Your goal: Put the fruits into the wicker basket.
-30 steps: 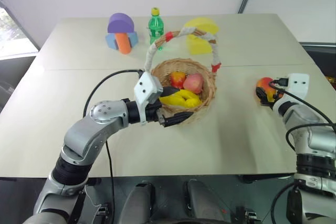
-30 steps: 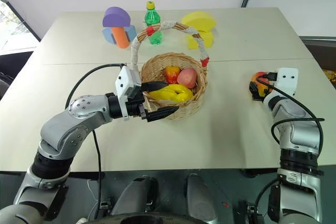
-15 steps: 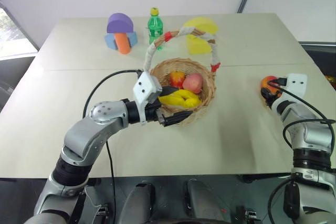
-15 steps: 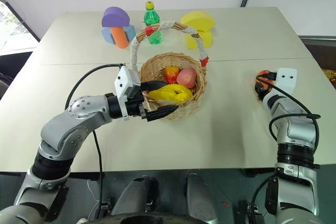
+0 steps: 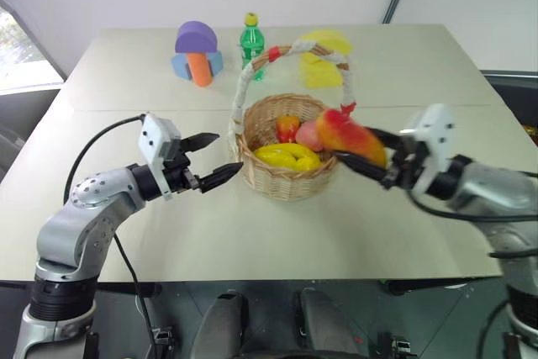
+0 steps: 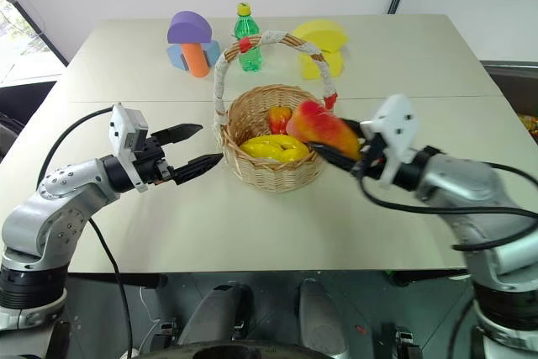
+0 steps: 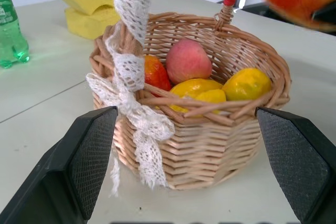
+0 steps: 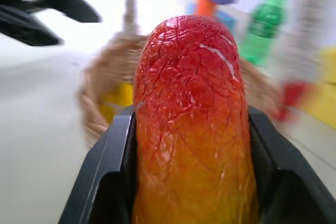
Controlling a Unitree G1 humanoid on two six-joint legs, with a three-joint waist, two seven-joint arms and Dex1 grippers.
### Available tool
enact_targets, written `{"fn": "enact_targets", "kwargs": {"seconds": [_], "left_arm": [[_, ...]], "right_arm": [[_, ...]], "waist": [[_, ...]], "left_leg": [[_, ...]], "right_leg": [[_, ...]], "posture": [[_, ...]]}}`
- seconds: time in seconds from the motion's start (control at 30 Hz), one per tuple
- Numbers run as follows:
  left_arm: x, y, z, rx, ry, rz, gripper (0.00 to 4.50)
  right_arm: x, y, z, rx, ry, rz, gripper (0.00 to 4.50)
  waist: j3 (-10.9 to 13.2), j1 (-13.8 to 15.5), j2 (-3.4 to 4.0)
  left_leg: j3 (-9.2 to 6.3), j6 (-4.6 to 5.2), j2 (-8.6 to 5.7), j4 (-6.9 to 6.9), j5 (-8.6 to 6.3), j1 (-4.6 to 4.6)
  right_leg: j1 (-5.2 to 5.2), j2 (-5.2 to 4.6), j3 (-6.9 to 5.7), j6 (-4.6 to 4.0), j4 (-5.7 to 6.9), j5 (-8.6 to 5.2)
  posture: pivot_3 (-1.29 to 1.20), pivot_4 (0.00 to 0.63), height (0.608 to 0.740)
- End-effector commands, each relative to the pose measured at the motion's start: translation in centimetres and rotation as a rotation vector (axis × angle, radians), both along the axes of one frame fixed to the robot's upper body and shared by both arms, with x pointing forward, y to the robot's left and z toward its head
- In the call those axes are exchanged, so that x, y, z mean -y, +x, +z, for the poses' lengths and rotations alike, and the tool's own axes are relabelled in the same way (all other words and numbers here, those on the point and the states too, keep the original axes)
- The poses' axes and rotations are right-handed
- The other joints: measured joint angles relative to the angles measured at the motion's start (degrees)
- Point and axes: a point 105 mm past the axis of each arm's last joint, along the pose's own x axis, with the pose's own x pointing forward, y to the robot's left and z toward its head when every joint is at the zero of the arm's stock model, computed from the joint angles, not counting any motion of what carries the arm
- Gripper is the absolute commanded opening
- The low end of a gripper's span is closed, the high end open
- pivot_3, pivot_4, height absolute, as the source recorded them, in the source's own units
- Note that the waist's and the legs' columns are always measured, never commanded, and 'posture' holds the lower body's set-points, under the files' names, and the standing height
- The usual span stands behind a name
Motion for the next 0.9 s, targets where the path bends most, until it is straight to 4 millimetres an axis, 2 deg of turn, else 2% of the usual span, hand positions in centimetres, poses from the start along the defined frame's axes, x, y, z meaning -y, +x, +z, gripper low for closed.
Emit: {"fn": "enact_targets", "kwargs": {"seconds": [0.03, 0.1, 0.17, 0.33, 0.37, 0.53, 0.6, 0.67, 0.7, 0.8, 0.9], "left_arm": [[0.7, -0.4, 1.3, 0.058, -0.028, -0.017, 4.50], [1.2, -0.7, 1.2, 0.057, -0.033, -0.031, 4.50], [1.4, -0.9, 1.1, 0.058, -0.028, -0.038, 4.50], [1.9, -1.5, 1.2, 0.063, -0.040, -0.052, 4.50], [1.9, -1.6, 1.2, 0.063, -0.041, -0.053, 4.50], [1.3, -1.8, 1.0, 0.042, -0.053, -0.043, 4.50], [1.1, -1.9, 0.7, 0.032, -0.047, -0.045, 4.50], [1.2, -1.9, 0.6, 0.028, -0.049, -0.050, 4.50], [1.2, -1.8, 0.6, 0.025, -0.051, -0.052, 4.50], [1.3, -1.4, 0.4, 0.009, -0.083, -0.051, 4.50], [1.6, -1.3, 0.2, 0.006, -0.080, -0.069, 4.50]], "right_arm": [[-1.6, 2.3, 0.1, 0.024, 0.007, -0.094, 1.87], [-2.2, 4.1, -0.1, 0.022, 0.011, -0.163, 1.87], [-2.7, 4.6, -0.1, 0.017, 0.018, -0.172, 1.87], [-3.7, 4.4, 0.9, 0.053, 0.035, -0.129, 4.32], [-3.8, 3.9, 1.3, 0.072, 0.033, -0.105, 4.42], [-3.5, -0.8, 2.5, 0.128, 0.043, 0.105, 4.42], [-2.3, -2.4, 2.3, 0.084, 0.047, 0.129, 4.42], [-0.8, -3.1, 2.1, 0.049, 0.054, 0.109, 4.42], [0.0, -3.1, 1.8, 0.040, 0.047, 0.082, 4.42], [3.0, -1.6, 1.1, 0.022, 0.056, -0.075, 4.42], [4.4, 1.5, 0.7, 0.052, 0.123, -0.233, 4.42]], "waist": [[0.00, -0.11, 0.00], [0.00, -0.19, 0.00], [0.00, -0.07, 0.00], [0.00, 0.09, 0.00], [0.00, 0.07, 0.00], [0.00, 0.10, 0.01], [0.00, 0.10, 0.00], [0.00, 0.10, 0.00], [0.00, 0.11, 0.00], [0.00, -0.14, -0.01], [0.00, -0.48, -0.01]], "left_leg": [[0.00, 0.00, 0.00, -0.02, 0.00, -0.04], [-0.01, -0.03, 0.00, -0.05, 0.01, -0.06], [-0.01, -0.06, 0.00, -0.09, 0.03, -0.07], [-0.05, -0.05, -0.05, -0.13, 0.02, -0.14], [-0.05, -0.03, -0.06, -0.13, 0.01, -0.14], [-0.09, -0.01, -0.06, -0.14, 0.00, -0.14], [-0.09, 0.00, -0.06, -0.14, -0.01, -0.14], [-0.09, 0.02, -0.06, -0.14, -0.02, -0.11], [-0.09, 0.02, -0.06, -0.13, -0.02, -0.11], [-0.08, 0.02, -0.04, -0.12, -0.02, 0.01], [-0.03, 0.00, 0.01, -0.12, -0.01, 0.04]], "right_leg": [[-0.07, 0.00, 0.00, 0.00, 0.00, 0.00], [-0.13, 0.01, 0.01, -0.01, 0.01, 0.00], [-0.19, 0.01, 0.02, -0.01, 0.01, 0.01], [-0.22, -0.04, 0.00, -0.02, -0.01, 0.00], [-0.22, -0.05, 0.00, -0.02, -0.02, 0.00], [-0.18, -0.06, -0.05, -0.02, -0.04, 0.00], [-0.15, -0.06, -0.05, -0.02, -0.07, 0.00], [-0.09, -0.06, -0.06, -0.02, -0.09, 0.00], [-0.06, -0.07, -0.06, -0.01, -0.10, 0.00], [0.05, -0.05, -0.06, -0.01, -0.10, 0.00], [0.03, 0.04, -0.02, -0.01, -0.08, 0.01]], "posture": [[0.00, 0.150, 0.740], [0.00, 0.150, 0.740], [0.00, 0.150, 0.740], [0.00, 0.150, 0.740], [0.00, 0.150, 0.740], [0.00, 0.150, 0.740], [0.00, 0.150, 0.740], [0.00, 0.150, 0.740], [0.00, 0.150, 0.740], [0.00, 0.150, 0.740], [0.00, 0.150, 0.740]]}}
